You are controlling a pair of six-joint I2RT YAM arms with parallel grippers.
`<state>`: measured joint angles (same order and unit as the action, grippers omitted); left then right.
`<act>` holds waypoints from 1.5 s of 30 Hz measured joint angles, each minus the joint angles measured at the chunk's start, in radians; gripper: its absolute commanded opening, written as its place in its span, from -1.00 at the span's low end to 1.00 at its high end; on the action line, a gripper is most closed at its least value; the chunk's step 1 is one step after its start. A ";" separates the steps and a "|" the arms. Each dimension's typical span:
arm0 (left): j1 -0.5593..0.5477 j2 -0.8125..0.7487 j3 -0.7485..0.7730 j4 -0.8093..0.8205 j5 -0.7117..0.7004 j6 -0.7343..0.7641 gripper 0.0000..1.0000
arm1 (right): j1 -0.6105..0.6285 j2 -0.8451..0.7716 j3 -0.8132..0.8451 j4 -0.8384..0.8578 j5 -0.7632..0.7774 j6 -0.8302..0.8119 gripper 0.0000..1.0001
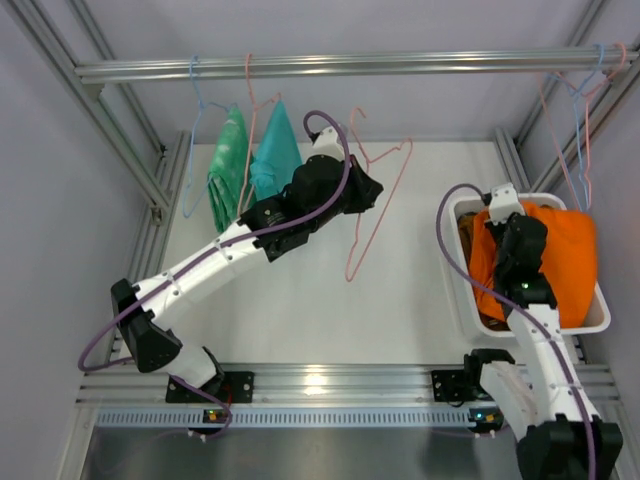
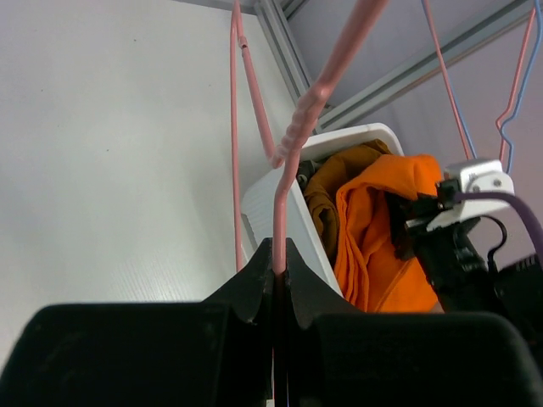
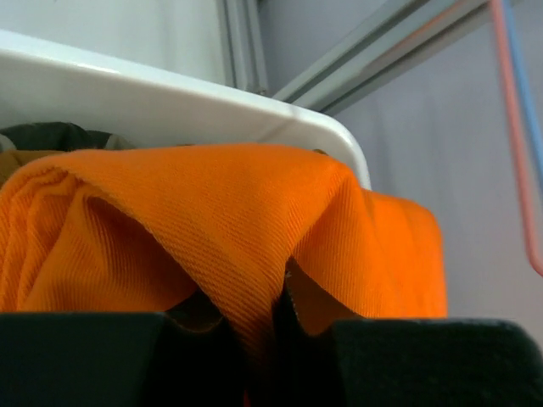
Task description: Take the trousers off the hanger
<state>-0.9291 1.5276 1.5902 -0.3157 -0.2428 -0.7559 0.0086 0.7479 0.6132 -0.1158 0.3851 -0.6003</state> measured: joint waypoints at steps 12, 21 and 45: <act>0.000 -0.013 -0.001 0.000 0.010 0.033 -1.00 | -0.282 0.024 0.309 -0.293 -0.719 0.139 0.77; -0.018 0.023 0.078 -0.060 -0.090 0.014 -1.00 | -0.285 -0.139 0.639 -0.412 -1.040 0.387 0.47; -0.224 0.284 0.362 -0.034 -0.464 0.160 -1.00 | 0.358 0.053 0.465 -0.287 -0.914 0.953 0.18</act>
<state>-1.1530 1.8114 1.9518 -0.3500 -0.7071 -0.5957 0.3668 0.8005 1.0779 -0.4030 -0.5293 0.3527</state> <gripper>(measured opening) 0.051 0.599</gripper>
